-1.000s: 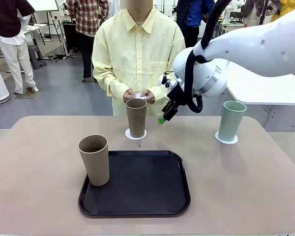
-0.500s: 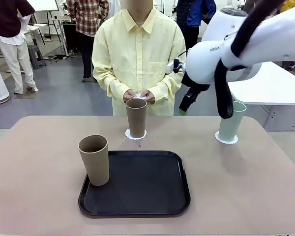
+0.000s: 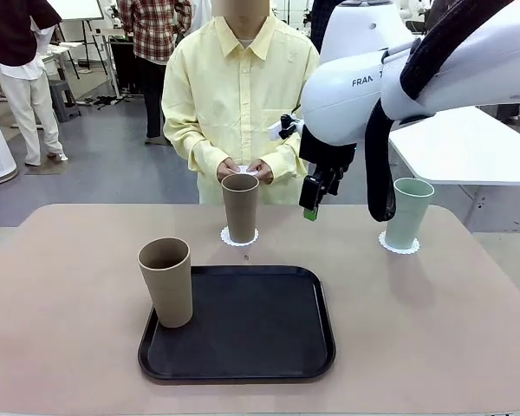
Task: Place coasters on the table and set cups on them.
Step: Take one Reusable plastic cup from the Flat Tray and place it on a coaster set by the human.
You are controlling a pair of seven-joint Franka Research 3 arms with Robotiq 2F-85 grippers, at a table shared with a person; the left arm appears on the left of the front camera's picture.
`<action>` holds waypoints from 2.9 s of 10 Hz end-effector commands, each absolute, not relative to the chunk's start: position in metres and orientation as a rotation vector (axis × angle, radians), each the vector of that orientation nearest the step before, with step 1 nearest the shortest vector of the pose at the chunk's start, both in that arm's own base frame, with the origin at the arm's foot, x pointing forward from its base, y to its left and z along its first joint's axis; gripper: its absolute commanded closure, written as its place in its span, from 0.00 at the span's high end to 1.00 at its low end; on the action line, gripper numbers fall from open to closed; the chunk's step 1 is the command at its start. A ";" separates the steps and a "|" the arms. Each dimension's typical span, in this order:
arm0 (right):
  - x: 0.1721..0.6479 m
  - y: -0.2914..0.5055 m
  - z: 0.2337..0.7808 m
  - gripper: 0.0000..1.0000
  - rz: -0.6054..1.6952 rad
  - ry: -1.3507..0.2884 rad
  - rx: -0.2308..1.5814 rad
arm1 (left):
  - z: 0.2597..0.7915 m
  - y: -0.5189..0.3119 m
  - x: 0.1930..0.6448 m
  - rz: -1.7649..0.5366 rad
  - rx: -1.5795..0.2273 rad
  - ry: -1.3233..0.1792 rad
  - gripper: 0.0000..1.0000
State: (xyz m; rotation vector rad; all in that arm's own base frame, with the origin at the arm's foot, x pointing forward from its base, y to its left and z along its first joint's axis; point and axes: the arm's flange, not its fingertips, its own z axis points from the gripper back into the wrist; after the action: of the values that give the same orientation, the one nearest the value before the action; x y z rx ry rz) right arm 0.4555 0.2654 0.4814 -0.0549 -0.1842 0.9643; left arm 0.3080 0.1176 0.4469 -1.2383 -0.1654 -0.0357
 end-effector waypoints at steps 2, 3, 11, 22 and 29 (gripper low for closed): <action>0.455 0.254 0.485 1.00 0.944 -0.199 -0.070 | 0.448 0.118 0.308 -0.037 -1.250 -0.176 1.00; 0.455 0.254 0.485 1.00 0.944 -0.199 -0.070 | 0.448 0.118 0.308 -0.037 -1.250 -0.176 1.00; 0.458 0.257 0.487 1.00 0.948 -0.195 -0.060 | 0.448 0.118 0.308 -0.037 -1.250 -0.176 1.00; 0.369 0.085 0.481 1.00 0.430 -0.147 0.058 | 0.448 0.118 0.308 -0.037 -1.250 -0.176 1.00; 0.352 -0.090 0.489 1.00 0.402 -0.331 0.974 | 0.448 0.118 0.308 -0.037 -1.250 -0.176 1.00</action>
State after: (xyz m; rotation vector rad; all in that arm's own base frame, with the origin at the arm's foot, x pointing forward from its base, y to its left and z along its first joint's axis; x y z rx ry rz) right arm 0.3421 -0.0780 0.4998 0.9080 -0.3695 0.3984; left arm 0.3080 0.1178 0.4469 -1.2385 -0.1655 -0.0355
